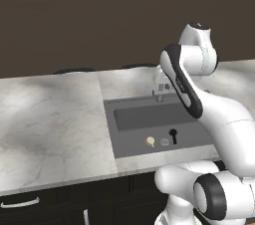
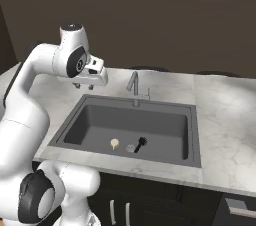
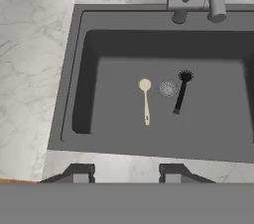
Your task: Pick up the dish brush and dish brush from the sink, and place them back in the cabinet, and close the cabinet door.
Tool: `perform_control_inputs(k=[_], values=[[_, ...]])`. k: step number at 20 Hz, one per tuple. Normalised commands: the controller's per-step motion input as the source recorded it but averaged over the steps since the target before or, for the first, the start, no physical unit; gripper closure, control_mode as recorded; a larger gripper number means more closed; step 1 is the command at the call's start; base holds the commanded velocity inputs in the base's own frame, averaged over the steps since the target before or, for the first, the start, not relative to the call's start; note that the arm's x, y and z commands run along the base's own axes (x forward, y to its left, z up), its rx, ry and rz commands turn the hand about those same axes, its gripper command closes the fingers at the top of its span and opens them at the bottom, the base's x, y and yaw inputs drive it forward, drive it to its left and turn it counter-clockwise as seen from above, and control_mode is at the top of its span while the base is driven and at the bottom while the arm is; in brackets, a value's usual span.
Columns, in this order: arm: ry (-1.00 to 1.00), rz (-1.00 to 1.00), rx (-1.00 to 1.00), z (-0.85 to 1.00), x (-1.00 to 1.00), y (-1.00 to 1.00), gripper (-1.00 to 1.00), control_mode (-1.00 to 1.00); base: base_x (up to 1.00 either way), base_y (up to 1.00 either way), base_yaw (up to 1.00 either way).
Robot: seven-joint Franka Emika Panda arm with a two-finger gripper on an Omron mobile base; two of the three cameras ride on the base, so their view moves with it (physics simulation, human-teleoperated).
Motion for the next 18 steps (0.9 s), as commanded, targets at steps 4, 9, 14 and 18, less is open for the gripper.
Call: perform_control_inputs(k=[4,9,14,18], values=[[0.0,0.0,0.0,-0.03,0.0,-0.06,-1.0,-1.0,0.0,0.0,0.0],[0.0,0.0,0.0,-0.17,0.03,-0.17,-1.0,-1.0,0.0,0.0,0.0],[0.0,0.0,0.0,-0.26,0.17,-0.2,-1.0,-1.0,0.0,0.0,0.0],[0.0,0.0,0.0,-0.29,0.24,-0.2,-1.0,-1.0,0.0,0.0,0.0]])
